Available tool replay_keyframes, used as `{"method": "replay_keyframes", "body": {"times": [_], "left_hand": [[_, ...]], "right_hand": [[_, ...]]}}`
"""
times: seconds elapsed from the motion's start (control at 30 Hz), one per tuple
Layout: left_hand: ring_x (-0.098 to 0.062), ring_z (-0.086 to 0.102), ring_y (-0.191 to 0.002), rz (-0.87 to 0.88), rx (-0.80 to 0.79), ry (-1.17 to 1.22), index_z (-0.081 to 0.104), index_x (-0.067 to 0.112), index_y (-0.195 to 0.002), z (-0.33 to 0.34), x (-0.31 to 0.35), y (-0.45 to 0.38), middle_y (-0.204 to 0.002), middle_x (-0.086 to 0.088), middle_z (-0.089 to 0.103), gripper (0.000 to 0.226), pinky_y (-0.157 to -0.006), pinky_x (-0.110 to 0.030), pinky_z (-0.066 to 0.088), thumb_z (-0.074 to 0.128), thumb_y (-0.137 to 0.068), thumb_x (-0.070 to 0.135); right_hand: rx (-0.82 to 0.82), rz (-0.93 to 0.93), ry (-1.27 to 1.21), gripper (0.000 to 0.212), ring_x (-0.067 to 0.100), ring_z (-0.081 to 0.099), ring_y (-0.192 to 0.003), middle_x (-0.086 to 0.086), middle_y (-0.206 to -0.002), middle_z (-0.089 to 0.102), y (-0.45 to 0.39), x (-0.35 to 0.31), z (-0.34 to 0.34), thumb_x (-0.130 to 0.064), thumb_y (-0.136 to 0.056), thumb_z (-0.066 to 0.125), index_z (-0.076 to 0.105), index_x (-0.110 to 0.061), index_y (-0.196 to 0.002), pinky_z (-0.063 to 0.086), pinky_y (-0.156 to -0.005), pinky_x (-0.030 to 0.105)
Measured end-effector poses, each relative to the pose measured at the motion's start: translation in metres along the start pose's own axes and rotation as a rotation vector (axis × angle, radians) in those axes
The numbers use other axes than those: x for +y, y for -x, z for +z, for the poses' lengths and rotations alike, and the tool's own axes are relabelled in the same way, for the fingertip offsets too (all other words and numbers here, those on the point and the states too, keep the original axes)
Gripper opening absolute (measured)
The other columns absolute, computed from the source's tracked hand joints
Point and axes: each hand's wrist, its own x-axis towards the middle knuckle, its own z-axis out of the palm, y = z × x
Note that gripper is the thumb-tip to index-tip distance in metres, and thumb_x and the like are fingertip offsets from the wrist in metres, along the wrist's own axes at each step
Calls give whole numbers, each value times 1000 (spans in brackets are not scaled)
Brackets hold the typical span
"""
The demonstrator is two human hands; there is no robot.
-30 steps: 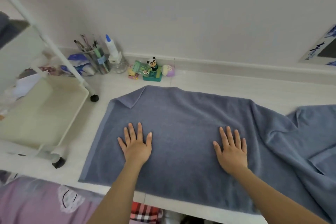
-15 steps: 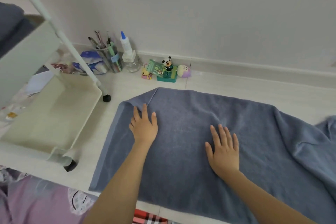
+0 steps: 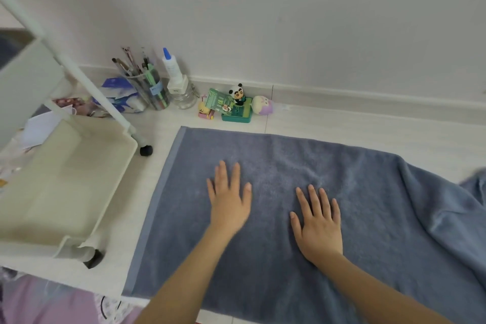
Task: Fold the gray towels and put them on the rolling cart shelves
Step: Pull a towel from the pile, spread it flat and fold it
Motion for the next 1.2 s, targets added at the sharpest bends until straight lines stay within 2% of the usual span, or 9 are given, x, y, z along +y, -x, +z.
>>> {"method": "replay_keyframes", "body": {"times": [0.07,0.13,0.3,0.4,0.57,0.7,0.87,1.0,1.2], "left_hand": [[-26,-6,-147,62,-47,-211,0,26,-150,20,-6,19,-159,-10,-7,72,-116,-48,-11,-8,-89,63],[-29,14,-145,63,-5,-268,14,25,-149,23,-15,19,-157,-12,15,67,-114,-51,2,1,-93,59],[-20,-11,-147,30,-17,-326,-9,33,-147,7,-36,-2,-159,-2,-10,70,-117,-46,-13,-9,-82,60],[-19,-16,-145,28,-63,-360,-18,34,-143,-5,-47,-5,-158,-1,-16,70,-116,-46,-15,-15,-78,61],[-20,-7,-146,111,-6,-337,-1,27,-149,6,-42,22,-158,-2,-5,73,-116,-45,-12,-14,-87,64],[-18,-13,-145,83,-43,-329,-12,29,-146,8,-32,30,-156,1,-13,86,-115,-44,-15,-33,-71,68],[-12,-28,-139,203,-70,-273,-21,30,-144,1,23,40,-153,4,-26,78,-115,-42,-19,-27,-75,67],[-10,-29,-139,306,-126,-196,-18,31,-145,12,69,50,-155,4,-25,76,-115,-41,-19,-21,-78,67],[-5,-23,-141,516,-240,-125,-7,27,-150,37,174,63,-158,4,-18,84,-116,-38,-16,-15,-76,65]], "right_hand": [[-6,4,-11,62,30,30,-138,8,-148,39,-1,-1,0,-53,-96,9,33,-22,-145,7,-114,45],[-18,-22,-9,62,30,33,-138,8,-147,40,-5,-3,0,-54,-96,10,33,-22,-145,6,-114,45],[-19,-187,-85,61,24,27,-141,3,-151,33,-15,-6,-8,-53,-97,8,26,-22,-147,1,-115,36],[40,-130,-86,62,25,25,-139,5,-148,39,2,10,-10,-51,-98,8,38,-19,-142,6,-114,39],[9,33,-84,63,30,22,-138,16,-148,37,40,33,0,-53,-97,9,34,-18,-143,5,-115,42],[-36,33,-78,63,31,28,-136,14,-146,41,40,32,-1,-54,-97,8,36,-19,-142,5,-114,41],[12,70,-111,67,32,51,-125,11,-139,50,48,51,-21,-52,-97,7,53,-19,-133,20,-105,42],[133,73,-161,59,27,44,-125,11,-135,54,55,83,-32,-47,-96,18,56,-15,-128,23,-103,41],[329,291,-188,52,25,43,-112,10,-124,61,93,173,-62,-40,-88,34,63,-9,-117,25,-97,40]]}}
